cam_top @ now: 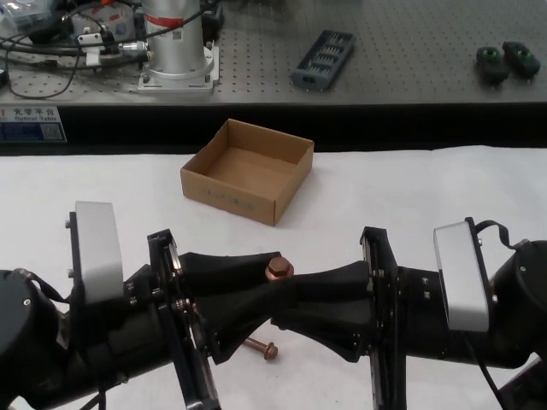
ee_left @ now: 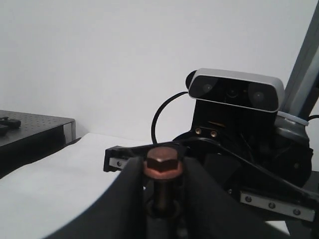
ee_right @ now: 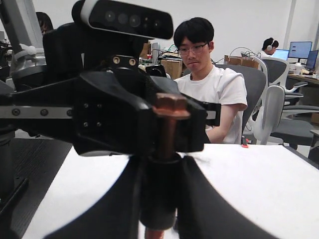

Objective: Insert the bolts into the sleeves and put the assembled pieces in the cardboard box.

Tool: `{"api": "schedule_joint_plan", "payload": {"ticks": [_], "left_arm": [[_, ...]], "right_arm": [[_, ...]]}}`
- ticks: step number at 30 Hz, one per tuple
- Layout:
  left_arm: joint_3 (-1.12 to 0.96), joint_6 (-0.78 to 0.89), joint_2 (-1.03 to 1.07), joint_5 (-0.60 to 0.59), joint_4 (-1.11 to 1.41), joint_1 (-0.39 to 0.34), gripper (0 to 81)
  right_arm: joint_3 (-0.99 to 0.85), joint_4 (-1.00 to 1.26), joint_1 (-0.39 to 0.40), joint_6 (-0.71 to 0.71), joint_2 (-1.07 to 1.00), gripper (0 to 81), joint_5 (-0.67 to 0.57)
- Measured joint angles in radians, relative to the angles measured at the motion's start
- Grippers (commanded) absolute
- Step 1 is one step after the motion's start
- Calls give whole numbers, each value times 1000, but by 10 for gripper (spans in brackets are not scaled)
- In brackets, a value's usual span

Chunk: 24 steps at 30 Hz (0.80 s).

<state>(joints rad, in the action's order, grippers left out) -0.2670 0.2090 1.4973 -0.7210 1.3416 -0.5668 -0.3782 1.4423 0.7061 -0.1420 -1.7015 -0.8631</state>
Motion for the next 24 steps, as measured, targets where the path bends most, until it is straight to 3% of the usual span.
{"api": "schedule_joint_plan", "payload": {"ticks": [4,8,11,24], "left_arm": [[0,-2,0,0,0,0,121],[0,-2,0,0,0,0,371],[0,-2,0,-14,-5,0,475],[21,113,0,0,146,2,455]], "right_arm": [[0,0,0,0,0,60,0],[0,0,0,2,0,60,4],[0,-13,-4,2,0,60,20],[0,-35,-8,2,0,60,31]]}}
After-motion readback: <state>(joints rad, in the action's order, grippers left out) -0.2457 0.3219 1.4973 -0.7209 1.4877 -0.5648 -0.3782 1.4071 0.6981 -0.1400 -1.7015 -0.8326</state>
